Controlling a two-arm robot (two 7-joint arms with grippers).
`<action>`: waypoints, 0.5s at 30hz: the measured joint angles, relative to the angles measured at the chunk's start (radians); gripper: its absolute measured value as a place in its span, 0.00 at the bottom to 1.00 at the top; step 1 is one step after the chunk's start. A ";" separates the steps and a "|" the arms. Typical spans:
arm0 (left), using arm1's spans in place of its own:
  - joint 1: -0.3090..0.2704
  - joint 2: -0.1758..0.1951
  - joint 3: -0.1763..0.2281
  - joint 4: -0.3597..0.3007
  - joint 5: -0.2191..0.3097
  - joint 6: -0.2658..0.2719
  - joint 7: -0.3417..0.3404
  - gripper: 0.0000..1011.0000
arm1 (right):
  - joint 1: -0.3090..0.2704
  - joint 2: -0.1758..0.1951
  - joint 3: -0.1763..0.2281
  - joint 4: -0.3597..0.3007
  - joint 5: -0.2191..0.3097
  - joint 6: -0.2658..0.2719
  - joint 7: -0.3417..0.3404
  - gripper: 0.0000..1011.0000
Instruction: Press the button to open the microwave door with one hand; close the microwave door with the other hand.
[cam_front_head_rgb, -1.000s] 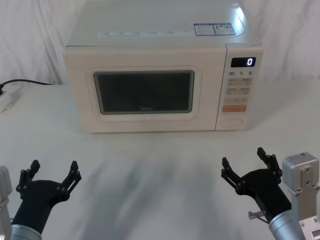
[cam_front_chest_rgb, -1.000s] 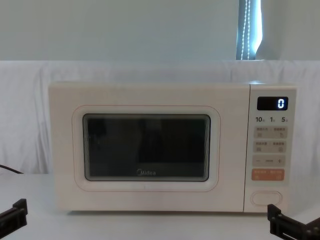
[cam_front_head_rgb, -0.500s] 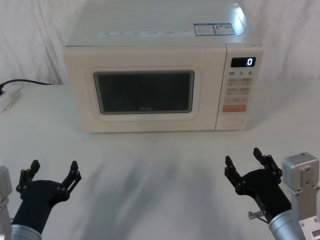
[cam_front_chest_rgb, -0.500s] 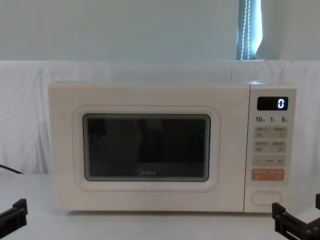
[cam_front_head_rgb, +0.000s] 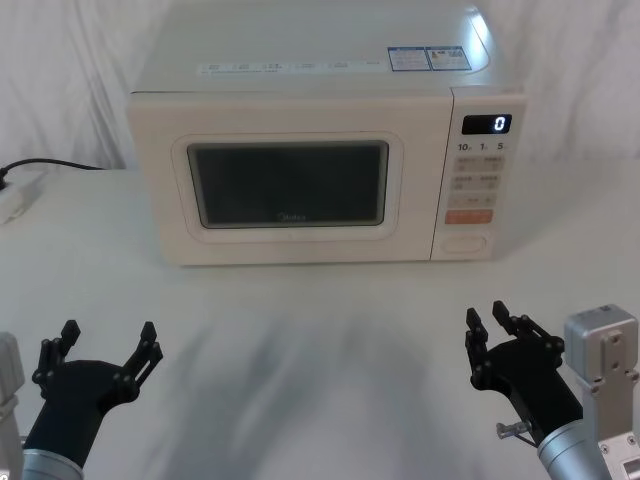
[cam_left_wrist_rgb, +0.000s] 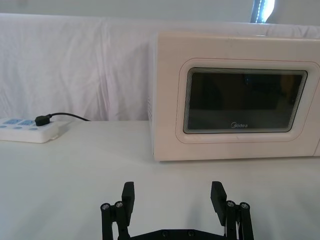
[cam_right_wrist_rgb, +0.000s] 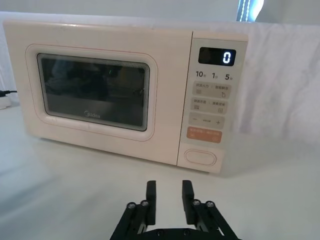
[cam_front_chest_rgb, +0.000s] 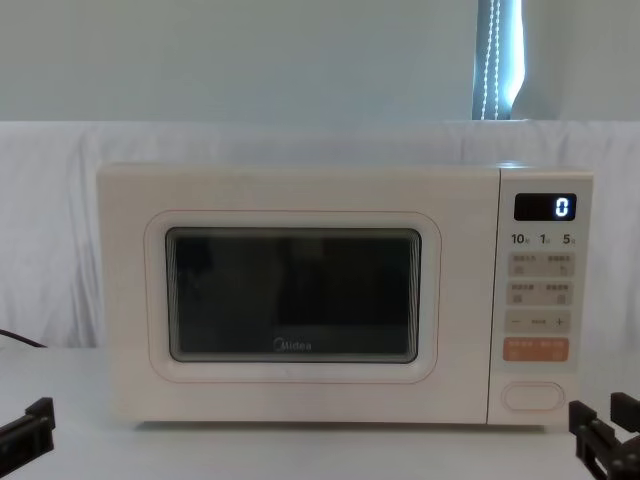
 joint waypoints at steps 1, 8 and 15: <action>0.000 0.000 0.000 0.000 0.000 0.000 0.000 0.99 | 0.000 0.000 0.000 0.000 0.000 0.000 0.000 0.33; 0.000 0.000 0.000 0.000 0.000 0.000 0.000 0.99 | 0.000 0.000 0.000 0.000 0.000 0.000 0.000 0.09; 0.000 0.000 0.000 0.000 0.000 0.000 0.000 0.99 | 0.000 0.000 0.000 0.000 0.000 0.000 0.000 0.00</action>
